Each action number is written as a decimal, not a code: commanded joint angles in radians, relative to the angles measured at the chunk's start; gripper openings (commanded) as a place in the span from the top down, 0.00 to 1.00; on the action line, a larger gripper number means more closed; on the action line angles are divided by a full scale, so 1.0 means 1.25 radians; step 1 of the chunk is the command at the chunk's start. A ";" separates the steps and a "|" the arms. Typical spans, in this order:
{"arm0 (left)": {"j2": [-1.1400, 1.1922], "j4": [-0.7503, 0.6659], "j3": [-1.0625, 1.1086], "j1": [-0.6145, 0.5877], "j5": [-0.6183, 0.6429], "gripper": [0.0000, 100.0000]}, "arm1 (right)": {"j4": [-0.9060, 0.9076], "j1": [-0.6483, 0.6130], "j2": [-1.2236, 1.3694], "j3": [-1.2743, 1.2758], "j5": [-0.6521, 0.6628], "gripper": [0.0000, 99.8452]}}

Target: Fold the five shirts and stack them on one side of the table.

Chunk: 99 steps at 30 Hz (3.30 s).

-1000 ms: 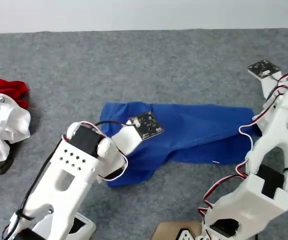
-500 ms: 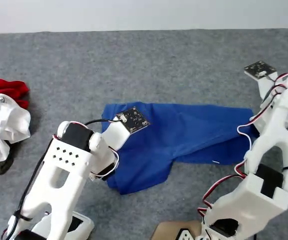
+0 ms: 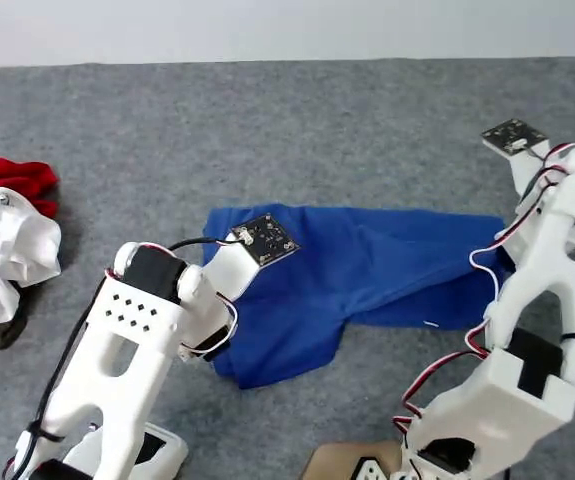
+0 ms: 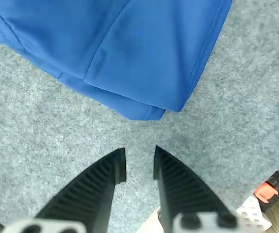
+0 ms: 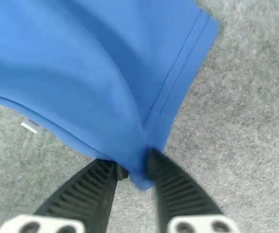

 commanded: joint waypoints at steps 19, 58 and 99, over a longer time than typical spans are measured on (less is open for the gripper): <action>-0.018 -0.265 0.069 -0.253 0.131 0.89 | 0.116 0.083 -0.328 -0.036 -0.017 0.79; 0.831 -0.108 -0.733 -0.193 0.146 0.83 | 0.116 0.204 -1.006 0.556 -0.096 0.79; 0.930 -0.123 -0.763 -0.178 0.142 0.99 | 0.114 0.204 -1.005 0.556 -0.096 0.79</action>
